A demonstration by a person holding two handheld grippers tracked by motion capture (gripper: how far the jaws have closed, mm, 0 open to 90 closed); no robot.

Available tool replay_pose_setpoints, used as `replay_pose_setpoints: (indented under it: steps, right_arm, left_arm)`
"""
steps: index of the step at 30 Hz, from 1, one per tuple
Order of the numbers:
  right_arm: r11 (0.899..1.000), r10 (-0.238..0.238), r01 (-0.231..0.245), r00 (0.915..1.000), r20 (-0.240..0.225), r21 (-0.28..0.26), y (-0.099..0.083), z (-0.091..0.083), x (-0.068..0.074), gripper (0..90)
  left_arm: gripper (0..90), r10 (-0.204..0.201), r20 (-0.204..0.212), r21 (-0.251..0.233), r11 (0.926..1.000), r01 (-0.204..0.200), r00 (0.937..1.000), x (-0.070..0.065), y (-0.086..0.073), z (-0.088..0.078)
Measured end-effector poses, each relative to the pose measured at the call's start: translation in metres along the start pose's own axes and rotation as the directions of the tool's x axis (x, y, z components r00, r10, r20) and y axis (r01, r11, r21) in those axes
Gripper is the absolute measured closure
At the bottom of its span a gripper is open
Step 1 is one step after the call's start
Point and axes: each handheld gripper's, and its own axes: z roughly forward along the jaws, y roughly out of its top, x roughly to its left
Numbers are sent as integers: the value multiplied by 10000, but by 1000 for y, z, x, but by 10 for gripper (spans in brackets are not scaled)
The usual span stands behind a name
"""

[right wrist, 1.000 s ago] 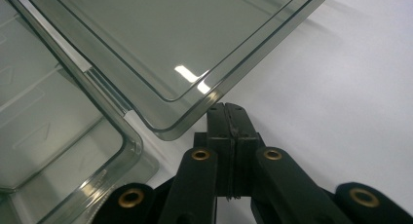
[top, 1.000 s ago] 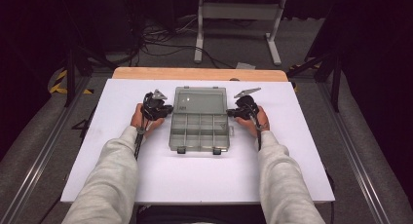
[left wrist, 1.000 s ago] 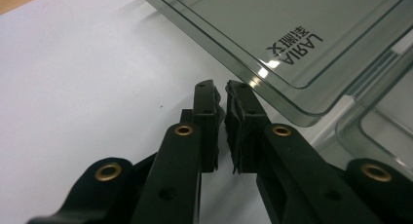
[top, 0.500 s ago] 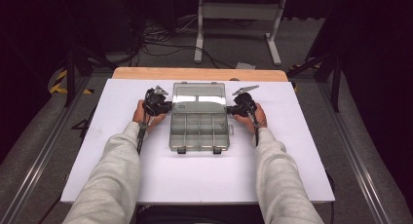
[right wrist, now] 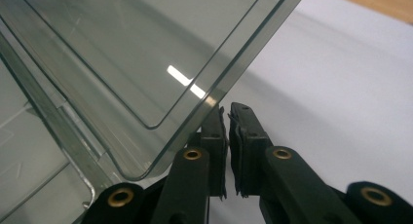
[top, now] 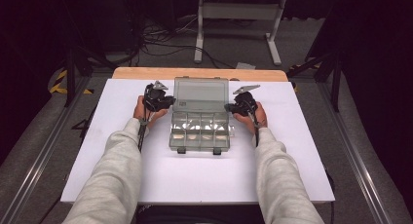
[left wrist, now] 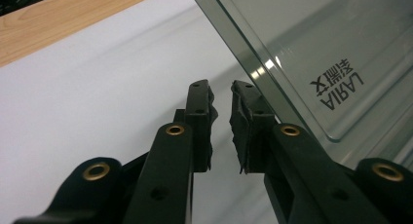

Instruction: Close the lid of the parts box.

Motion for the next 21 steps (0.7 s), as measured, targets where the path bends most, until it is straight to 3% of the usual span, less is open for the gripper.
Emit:
replay_pose_setpoints:
  steps: [8,16,21]
  right_arm:
    - [9973,128,-105,9995,302,-730,3,-7,-3,862]
    - [9927,178,-113,9984,535,-1197,8,-6,-2,805]
    - [9904,163,-61,9972,725,-1380,11,-7,0,805]
  left_arm:
    - [807,-100,267,-202,9997,105,9996,0,-1,-1]
    - [839,-29,253,-660,9978,46,9997,2,0,-4]
    - [827,9,187,-672,9977,3,9998,2,0,-5]
